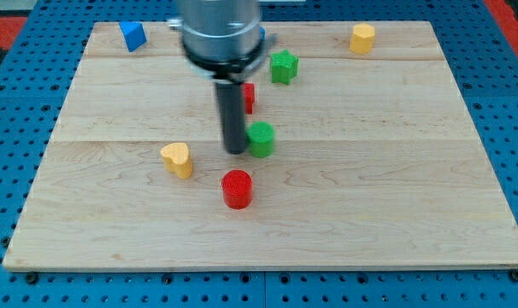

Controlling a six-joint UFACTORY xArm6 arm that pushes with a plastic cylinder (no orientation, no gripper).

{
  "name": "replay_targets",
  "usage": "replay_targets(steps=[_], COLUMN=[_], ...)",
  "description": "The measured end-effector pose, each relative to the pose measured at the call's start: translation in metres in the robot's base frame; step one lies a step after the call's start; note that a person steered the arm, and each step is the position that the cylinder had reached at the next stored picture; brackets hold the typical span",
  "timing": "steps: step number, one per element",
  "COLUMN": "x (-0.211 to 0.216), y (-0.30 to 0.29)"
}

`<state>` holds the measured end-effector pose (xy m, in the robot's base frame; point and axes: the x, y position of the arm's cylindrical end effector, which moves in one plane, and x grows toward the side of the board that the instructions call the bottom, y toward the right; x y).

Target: Push the green circle towards the center right

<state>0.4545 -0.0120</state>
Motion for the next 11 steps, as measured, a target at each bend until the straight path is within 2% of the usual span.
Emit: replay_targets(steps=[1, 2, 3, 4, 6, 7, 8, 9, 10, 11], x=[-0.002, 0.018, 0.019, 0.004, 0.021, 0.033, 0.016, 0.040, -0.026, -0.041], y=[0.047, 0.043, 0.073, 0.135, 0.139, 0.159, 0.150, 0.094, 0.043, 0.103])
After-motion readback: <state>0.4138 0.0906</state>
